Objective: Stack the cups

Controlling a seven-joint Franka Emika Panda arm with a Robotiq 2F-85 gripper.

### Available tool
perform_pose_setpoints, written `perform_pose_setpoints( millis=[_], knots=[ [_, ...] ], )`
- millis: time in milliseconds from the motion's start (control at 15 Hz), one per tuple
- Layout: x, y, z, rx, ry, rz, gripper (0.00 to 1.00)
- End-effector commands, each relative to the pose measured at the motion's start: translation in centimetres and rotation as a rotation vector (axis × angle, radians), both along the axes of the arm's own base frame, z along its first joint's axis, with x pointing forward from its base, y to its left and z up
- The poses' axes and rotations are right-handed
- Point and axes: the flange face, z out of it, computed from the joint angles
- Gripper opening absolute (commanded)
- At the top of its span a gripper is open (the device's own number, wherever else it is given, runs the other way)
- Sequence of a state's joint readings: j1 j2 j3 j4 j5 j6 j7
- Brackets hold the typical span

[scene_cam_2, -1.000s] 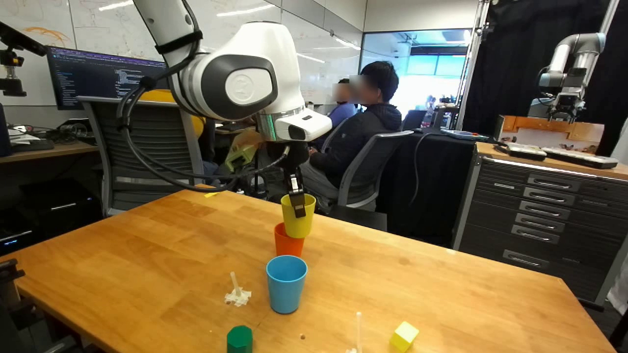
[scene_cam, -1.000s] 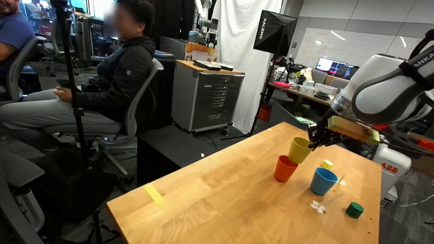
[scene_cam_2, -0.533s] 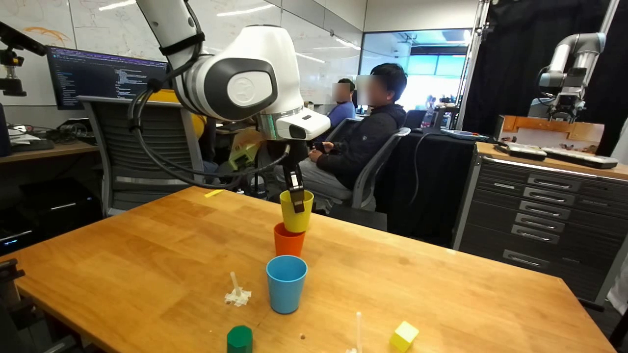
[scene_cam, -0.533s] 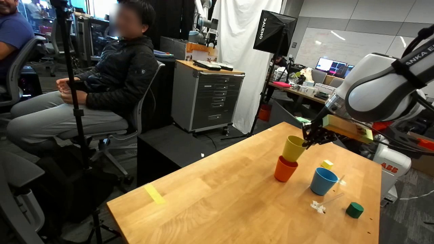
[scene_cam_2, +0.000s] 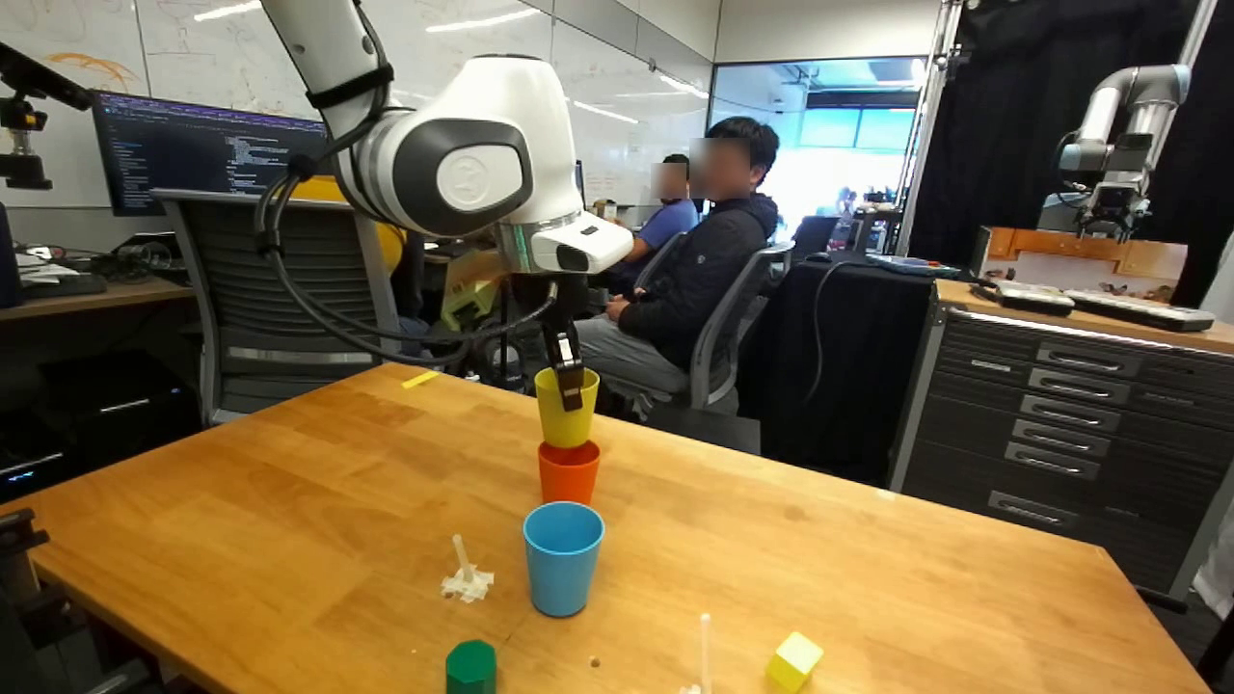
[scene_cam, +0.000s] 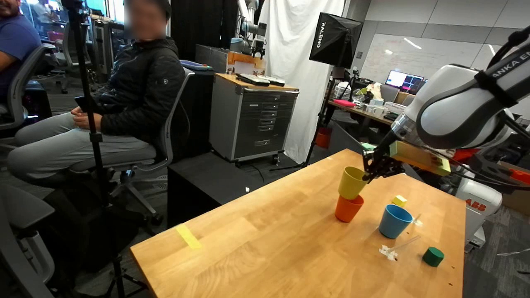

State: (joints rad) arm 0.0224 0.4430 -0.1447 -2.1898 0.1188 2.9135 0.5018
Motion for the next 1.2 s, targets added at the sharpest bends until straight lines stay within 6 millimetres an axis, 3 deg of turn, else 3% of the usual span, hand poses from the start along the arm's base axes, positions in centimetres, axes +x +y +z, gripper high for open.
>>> perform_pose_setpoints(
  millis=[0, 800, 1133],
  knots=[
    [-0.4, 0.1, 0.2, 0.017, -0.006, 0.009, 0.03],
    [-2.2, -1.1, -0.7, -0.012, 0.016, 0.002, 0.03],
    [-2.6, -2.8, -1.3, -0.063, 0.012, -0.008, 0.03]
  ],
)
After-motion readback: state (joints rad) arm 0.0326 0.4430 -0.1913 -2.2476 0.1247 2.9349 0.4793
